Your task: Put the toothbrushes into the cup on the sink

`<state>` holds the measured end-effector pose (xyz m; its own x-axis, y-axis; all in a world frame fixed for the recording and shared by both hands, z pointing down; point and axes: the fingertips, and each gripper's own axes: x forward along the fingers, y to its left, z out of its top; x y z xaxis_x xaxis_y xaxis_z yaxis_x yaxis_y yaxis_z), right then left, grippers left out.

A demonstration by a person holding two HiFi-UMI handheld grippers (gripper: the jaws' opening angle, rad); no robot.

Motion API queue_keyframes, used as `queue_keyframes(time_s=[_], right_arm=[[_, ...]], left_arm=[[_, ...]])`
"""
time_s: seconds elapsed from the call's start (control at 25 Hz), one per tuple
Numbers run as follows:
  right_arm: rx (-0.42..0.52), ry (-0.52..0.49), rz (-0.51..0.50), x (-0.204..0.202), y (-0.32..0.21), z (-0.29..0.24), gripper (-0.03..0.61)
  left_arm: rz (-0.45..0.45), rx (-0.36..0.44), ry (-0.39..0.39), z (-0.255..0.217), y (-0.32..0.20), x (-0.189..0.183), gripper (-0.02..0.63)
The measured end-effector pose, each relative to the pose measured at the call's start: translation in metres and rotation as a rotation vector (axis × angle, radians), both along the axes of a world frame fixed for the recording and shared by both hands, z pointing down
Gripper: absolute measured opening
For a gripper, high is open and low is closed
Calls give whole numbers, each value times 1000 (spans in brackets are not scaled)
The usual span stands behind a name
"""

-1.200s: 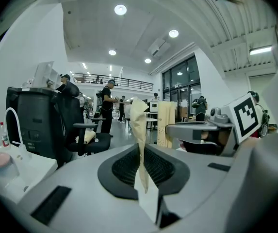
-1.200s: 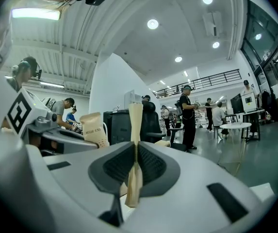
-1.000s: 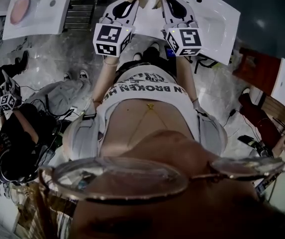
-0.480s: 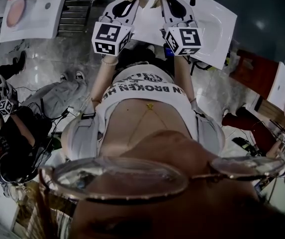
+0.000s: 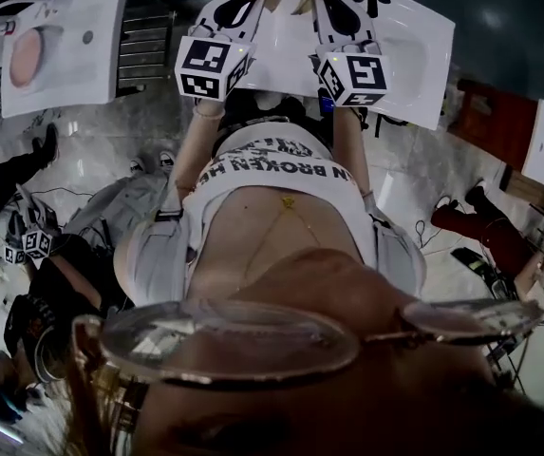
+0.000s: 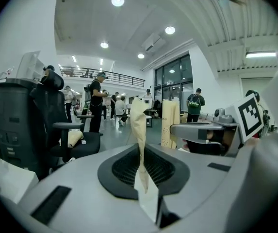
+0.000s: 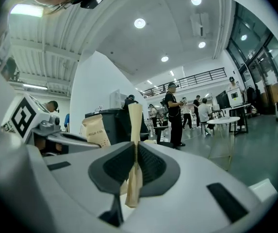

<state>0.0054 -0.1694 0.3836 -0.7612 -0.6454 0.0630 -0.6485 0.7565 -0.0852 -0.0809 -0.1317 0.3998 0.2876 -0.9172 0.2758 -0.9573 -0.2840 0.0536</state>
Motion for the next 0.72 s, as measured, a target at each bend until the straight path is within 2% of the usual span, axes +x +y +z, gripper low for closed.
queue_keyframes(time_s=[0.32, 0.72], right_arm=[[6, 0, 100, -32, -11, -3, 35], [-13, 33, 150, -51, -29, 5, 35]], left_arm=[[103, 14, -1, -5, -20, -35, 32], [109, 17, -13, -3, -56, -80, 32]])
